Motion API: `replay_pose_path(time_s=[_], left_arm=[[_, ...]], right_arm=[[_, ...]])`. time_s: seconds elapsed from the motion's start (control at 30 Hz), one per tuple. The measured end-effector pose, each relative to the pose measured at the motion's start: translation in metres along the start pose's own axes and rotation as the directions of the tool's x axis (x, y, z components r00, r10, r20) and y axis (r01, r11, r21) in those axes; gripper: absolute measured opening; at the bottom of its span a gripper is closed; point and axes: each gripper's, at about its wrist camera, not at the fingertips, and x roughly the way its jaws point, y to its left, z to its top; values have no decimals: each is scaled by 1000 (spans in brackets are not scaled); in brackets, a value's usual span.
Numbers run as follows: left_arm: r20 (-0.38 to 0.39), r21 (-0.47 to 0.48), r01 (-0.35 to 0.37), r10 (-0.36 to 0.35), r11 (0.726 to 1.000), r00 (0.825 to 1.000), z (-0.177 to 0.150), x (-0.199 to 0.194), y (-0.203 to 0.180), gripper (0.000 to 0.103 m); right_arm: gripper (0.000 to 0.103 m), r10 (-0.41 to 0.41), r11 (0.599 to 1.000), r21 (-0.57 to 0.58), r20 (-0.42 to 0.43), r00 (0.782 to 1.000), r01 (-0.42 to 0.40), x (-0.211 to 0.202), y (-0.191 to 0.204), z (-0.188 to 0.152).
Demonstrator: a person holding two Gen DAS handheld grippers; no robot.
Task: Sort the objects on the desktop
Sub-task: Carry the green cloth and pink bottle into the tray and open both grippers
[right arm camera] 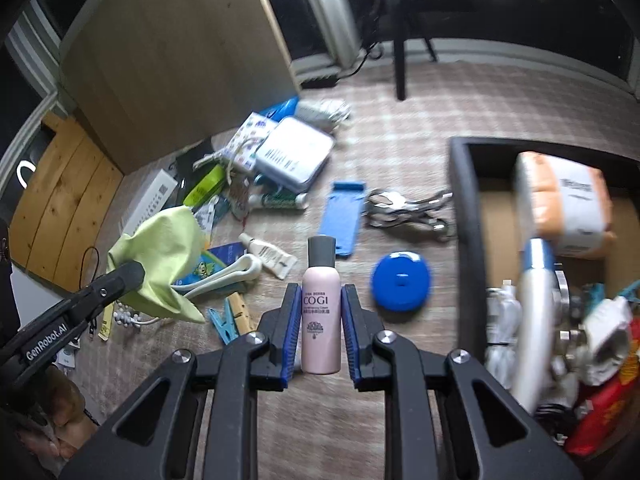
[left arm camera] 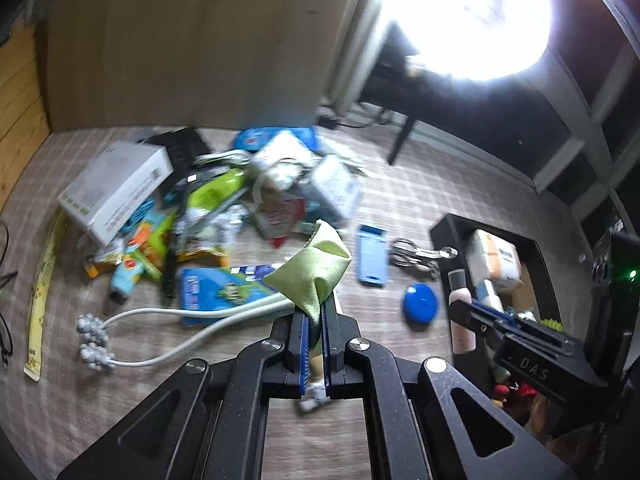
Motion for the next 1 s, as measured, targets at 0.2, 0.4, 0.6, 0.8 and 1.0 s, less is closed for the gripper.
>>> replay_pose_path(time_s=[0.2, 0.4, 0.6, 0.8, 1.0], left_arm=[[1, 105, 30, -30, 994, 1000, -4, 0, -61, 4], [-17, 185, 84, -82, 979, 996, -9, 8, -121, 4], [-48, 259, 137, -129, 956, 990, -18, 21, -182, 4], [-77, 312, 177, -161, 933, 984, -25, 34, -231, 4], [-106, 343, 205, -179, 917, 978, -30, 46, -262, 4]], right_arm=[[20, -47, 999, 30, 61, 997, 45, -39, -38, -3], [20, -113, 990, 94, 105, 988, 103, -75, -91, -10], [20, -178, 975, 156, 126, 976, 158, -102, -142, -19], [20, -225, 957, 216, 132, 965, 193, -120, -185, -30], [20, -256, 940, 265, 127, 958, 216, -132, -219, -39]])
